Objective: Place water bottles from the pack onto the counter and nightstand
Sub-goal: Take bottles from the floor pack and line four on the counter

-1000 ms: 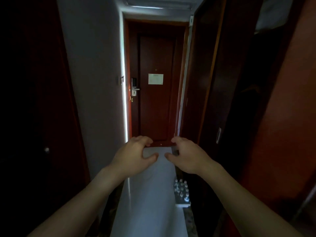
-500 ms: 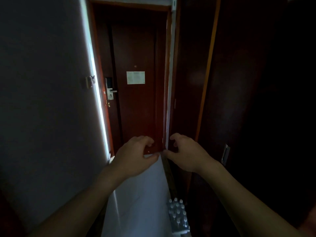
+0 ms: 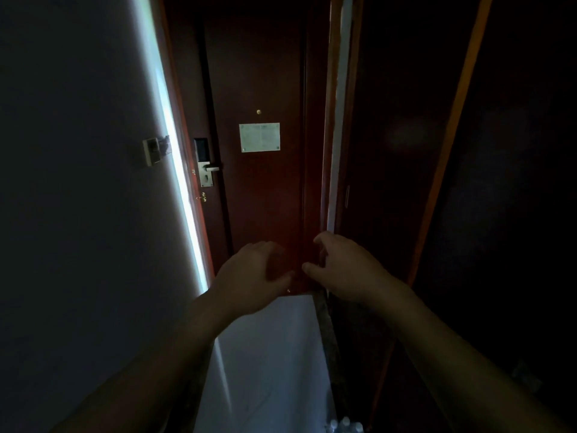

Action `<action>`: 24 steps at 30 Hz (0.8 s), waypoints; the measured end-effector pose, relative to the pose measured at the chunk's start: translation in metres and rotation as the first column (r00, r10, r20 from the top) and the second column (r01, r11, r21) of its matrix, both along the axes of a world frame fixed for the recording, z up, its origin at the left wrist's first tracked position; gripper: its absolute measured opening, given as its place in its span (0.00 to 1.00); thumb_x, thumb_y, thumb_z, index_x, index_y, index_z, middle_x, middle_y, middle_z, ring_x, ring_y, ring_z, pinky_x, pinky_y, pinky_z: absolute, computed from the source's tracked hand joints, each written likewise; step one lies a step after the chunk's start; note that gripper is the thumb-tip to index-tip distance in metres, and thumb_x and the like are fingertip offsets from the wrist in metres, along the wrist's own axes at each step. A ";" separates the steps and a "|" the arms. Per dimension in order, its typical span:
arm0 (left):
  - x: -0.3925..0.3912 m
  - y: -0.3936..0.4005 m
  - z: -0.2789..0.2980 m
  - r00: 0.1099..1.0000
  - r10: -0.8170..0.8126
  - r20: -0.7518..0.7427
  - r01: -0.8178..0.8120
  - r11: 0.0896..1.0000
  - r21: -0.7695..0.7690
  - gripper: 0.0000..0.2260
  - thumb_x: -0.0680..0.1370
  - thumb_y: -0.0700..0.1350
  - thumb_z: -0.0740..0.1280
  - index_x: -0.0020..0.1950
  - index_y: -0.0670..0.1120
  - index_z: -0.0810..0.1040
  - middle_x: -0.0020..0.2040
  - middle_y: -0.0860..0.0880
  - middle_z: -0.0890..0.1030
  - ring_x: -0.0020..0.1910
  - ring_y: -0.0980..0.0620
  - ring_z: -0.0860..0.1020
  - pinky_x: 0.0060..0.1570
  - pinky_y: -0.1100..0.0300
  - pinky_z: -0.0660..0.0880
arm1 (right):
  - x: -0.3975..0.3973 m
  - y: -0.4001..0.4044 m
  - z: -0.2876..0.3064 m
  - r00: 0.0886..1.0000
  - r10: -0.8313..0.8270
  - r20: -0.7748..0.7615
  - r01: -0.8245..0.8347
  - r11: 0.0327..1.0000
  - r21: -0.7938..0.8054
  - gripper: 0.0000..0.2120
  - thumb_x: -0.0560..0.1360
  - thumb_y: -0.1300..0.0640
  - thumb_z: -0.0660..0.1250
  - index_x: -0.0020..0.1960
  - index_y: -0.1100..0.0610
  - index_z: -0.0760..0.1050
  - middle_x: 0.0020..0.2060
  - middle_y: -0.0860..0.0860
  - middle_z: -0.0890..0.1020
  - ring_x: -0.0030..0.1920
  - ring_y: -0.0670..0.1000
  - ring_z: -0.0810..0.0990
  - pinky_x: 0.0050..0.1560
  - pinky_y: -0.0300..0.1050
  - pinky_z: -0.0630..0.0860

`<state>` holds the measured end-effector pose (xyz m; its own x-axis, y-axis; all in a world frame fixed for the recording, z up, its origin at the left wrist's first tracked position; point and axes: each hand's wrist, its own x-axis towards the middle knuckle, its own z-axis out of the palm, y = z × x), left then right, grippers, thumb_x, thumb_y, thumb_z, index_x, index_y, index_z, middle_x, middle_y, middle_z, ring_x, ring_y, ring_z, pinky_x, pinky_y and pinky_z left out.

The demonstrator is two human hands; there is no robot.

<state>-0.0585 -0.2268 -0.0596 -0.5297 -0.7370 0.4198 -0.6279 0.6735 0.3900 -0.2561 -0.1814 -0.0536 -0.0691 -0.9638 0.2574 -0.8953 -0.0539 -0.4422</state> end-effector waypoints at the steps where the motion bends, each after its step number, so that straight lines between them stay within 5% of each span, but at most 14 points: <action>1: -0.008 -0.018 -0.001 1.000 -0.018 -0.002 0.018 1.000 0.004 0.19 0.72 0.58 0.69 0.57 0.48 0.80 0.51 0.52 0.83 0.50 0.50 0.81 0.48 0.54 0.77 | -0.008 -0.016 -0.002 1.000 -0.002 -0.002 0.002 1.000 0.005 0.32 0.74 0.38 0.67 0.72 0.52 0.67 0.64 0.51 0.76 0.59 0.50 0.77 0.54 0.46 0.76; 6: -0.055 -0.115 -0.019 0.993 -0.121 -0.015 0.121 0.993 0.015 0.25 0.69 0.65 0.61 0.55 0.49 0.80 0.49 0.52 0.82 0.48 0.53 0.80 0.48 0.53 0.78 | -0.049 -0.100 -0.018 0.996 -0.082 0.025 0.082 0.996 0.026 0.30 0.75 0.40 0.68 0.71 0.52 0.67 0.65 0.52 0.76 0.61 0.52 0.77 0.58 0.50 0.78; 11: -0.110 -0.232 -0.049 0.960 -0.274 0.060 0.274 0.962 0.023 0.17 0.75 0.56 0.70 0.60 0.50 0.80 0.54 0.52 0.81 0.53 0.53 0.78 0.51 0.57 0.76 | -0.100 -0.172 -0.048 0.975 -0.209 0.074 0.207 0.978 0.034 0.26 0.75 0.40 0.69 0.67 0.50 0.70 0.57 0.48 0.78 0.45 0.40 0.73 0.43 0.34 0.71; 15: -0.167 -0.307 -0.071 0.902 -0.425 0.079 0.417 0.903 0.104 0.19 0.75 0.55 0.71 0.63 0.49 0.79 0.57 0.51 0.81 0.55 0.53 0.78 0.53 0.57 0.75 | -0.140 -0.200 -0.070 0.903 -0.422 0.075 0.416 0.905 0.083 0.30 0.75 0.41 0.68 0.71 0.53 0.68 0.59 0.51 0.78 0.50 0.46 0.73 0.49 0.39 0.69; 24: -0.290 -0.309 -0.174 0.770 -0.638 0.002 0.612 0.740 0.280 0.25 0.69 0.64 0.66 0.59 0.51 0.80 0.52 0.56 0.82 0.51 0.55 0.80 0.48 0.58 0.77 | -0.204 -0.166 -0.155 0.659 -0.747 0.080 0.711 0.655 0.255 0.27 0.74 0.43 0.70 0.69 0.53 0.70 0.56 0.51 0.81 0.53 0.52 0.81 0.52 0.45 0.75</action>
